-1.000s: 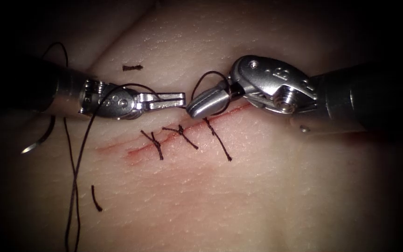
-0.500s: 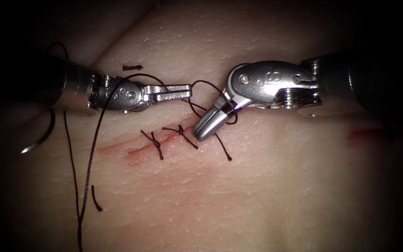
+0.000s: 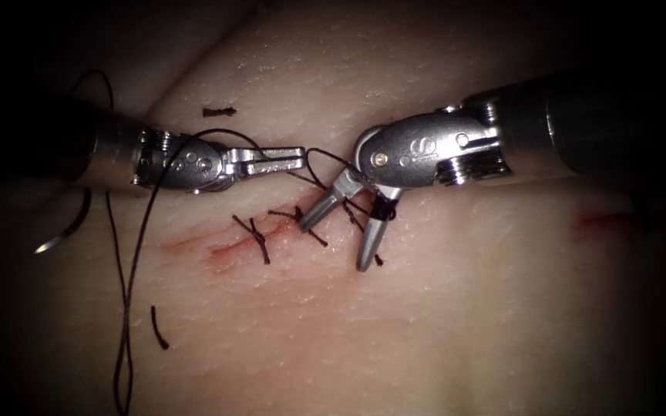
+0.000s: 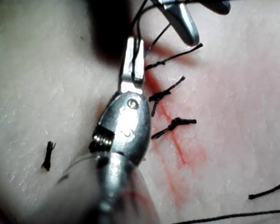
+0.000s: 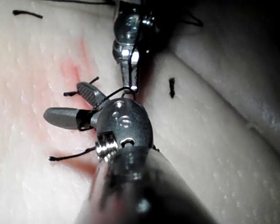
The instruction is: Wound Closure
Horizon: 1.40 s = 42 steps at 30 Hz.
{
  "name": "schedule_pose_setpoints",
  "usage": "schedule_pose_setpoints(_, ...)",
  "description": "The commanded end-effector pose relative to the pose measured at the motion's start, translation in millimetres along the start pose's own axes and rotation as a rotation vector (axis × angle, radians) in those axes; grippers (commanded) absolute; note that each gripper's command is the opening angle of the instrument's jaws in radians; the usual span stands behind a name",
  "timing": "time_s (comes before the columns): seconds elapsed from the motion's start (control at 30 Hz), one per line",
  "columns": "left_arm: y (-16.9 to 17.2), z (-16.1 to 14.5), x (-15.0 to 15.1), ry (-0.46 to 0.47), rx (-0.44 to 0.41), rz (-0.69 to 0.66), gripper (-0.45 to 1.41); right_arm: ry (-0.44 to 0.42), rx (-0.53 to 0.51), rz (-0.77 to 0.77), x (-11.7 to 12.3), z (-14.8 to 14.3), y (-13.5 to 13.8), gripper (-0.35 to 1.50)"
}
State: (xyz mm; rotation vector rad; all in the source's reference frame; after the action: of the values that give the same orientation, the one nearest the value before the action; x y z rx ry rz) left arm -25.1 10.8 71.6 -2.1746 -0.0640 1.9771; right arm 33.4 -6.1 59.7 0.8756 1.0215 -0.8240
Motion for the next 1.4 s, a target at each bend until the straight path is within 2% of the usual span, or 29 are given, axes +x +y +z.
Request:
schedule_pose_setpoints(0.03, 0.2, 0.4, -0.7, 0.0, 0.001, -0.002, -0.45, -0.022, 0.014, -0.019, -0.6, 0.5, 0.3, 0.81)
schedule_pose_setpoints(0.1, 0.0, 0.4, -0.8, -0.003, 0.003, -0.008, -0.45, -0.057, 0.037, -0.031, -1.0, 0.6, 0.1, 0.76)
schedule_pose_setpoints(0.17, 0.0, 0.4, -0.8, -0.003, 0.004, -0.008, -0.45, -0.112, 0.057, -0.035, -1.5, 0.7, -0.1, 0.61)
schedule_pose_setpoints(0.33, 0.1, 0.3, -0.8, -0.004, 0.004, -0.02, -0.45, -0.231, 0.075, -0.055, -2.8, 1.0, -0.2, 0.47)
schedule_pose_setpoints(0.37, 0.1, 0.3, -0.9, -0.004, 0.004, -0.019, -0.45, -0.246, 0.079, -0.061, -3.0, 1.3, -0.2, 0.32)
schedule_pose_setpoints(0.4, 0.1, 0.2, -0.9, -0.004, 0.004, -0.019, -0.45, -0.253, 0.082, -0.067, -3.1, 1.5, -0.2, 0.26)
schedule_pose_setpoints(0.7, 0.1, 0.1, -1.2, -0.009, 0.007, -0.04, -0.45, -0.326, 0.115, -0.093, -3.6, 4.0, -1.6, 0.19)
schedule_pose_setpoints(0.73, 0.1, 0.1, -1.2, -0.009, 0.007, -0.04, -0.45, -0.331, 0.122, -0.094, -3.7, 4.1, -1.8, 0.12)
schedule_pose_setpoints(0.97, 0.1, 0.0, -1.4, -0.013, 0.01, -0.05, -0.45, -0.353, 0.123, -0.096, -4.4, 4.1, -2.2, 0.17)
schedule_pose_setpoints(1.13, 0.4, 0.0, -1.7, -0.015, 0.011, -0.058, -0.45, -0.365, 0.121, -0.097, -5.0, 4.5, -2.2, 0.42)
schedule_pose_setpoints(1.4, 0.5, 0.1, -1.8, -0.016, 0.011, -0.068, -0.45, -0.386, 0.127, -0.1, -5.8, 5.2, -2.5, 0.51)
